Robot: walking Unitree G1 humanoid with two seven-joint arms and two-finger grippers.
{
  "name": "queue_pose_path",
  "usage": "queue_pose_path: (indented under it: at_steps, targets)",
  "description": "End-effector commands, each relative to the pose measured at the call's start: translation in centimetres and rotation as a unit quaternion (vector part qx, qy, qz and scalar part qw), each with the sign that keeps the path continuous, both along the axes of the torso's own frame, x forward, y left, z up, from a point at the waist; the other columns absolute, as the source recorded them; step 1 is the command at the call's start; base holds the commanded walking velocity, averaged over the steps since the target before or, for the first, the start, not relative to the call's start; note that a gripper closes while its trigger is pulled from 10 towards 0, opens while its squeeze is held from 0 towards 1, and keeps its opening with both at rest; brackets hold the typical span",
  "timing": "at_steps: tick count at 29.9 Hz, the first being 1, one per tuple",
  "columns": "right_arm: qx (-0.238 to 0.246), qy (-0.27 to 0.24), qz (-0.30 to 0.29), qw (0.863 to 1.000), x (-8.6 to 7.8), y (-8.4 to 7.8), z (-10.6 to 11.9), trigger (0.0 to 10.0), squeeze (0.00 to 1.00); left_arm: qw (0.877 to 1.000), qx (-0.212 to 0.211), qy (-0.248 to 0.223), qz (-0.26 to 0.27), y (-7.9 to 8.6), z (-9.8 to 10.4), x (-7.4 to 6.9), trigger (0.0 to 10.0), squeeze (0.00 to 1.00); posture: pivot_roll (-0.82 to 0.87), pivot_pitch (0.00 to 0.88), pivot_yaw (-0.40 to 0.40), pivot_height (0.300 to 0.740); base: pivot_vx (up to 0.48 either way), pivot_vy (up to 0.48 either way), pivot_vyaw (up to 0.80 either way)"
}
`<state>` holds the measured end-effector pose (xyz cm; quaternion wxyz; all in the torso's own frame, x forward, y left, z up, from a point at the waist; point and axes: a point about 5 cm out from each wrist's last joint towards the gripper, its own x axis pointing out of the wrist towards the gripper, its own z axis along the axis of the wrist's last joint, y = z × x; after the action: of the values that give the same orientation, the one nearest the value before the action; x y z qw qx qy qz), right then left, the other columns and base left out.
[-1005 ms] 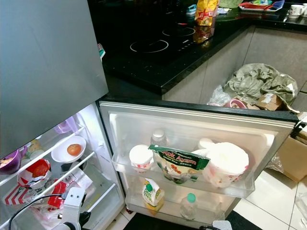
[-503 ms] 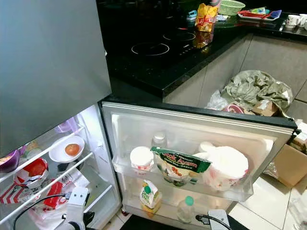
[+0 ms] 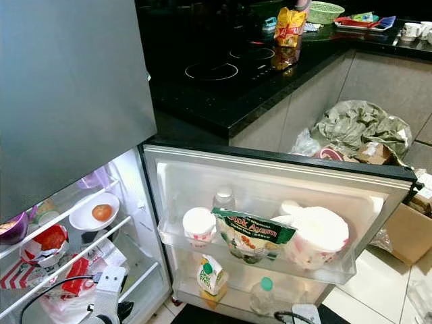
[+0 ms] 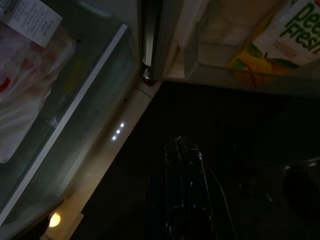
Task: Restocking fridge
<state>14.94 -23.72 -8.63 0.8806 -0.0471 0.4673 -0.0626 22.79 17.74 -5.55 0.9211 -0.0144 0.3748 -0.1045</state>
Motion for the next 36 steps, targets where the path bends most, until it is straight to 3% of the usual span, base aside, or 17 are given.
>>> queue_pose_path:
  at_steps: [1, 10, 36]
  targets:
    - [0.008, 0.010, -0.010, 1.000, -0.6, 0.4, -0.4, 10.0, 0.00, 1.000, 0.003, 0.010, -0.008, -0.2, -0.2, -0.2, 10.0, 0.00, -0.17, 0.043, 0.060, 0.740, 0.000, -0.326, 0.00]
    - [0.010, 0.031, -0.018, 0.999, -1.9, 0.9, -1.0, 10.0, 0.00, 1.000, 0.009, 0.015, -0.011, -0.2, -0.3, -0.3, 10.0, 0.00, -0.17, 0.048, 0.062, 0.740, 0.000, 0.000, 0.00]
    - [0.012, 0.030, -0.016, 0.999, -0.4, 1.1, -0.7, 10.0, 0.00, 1.000, 0.002, 0.019, -0.005, -0.3, -0.4, -0.4, 10.0, 0.00, -0.17, 0.048, 0.054, 0.740, 0.000, 0.000, 0.00]
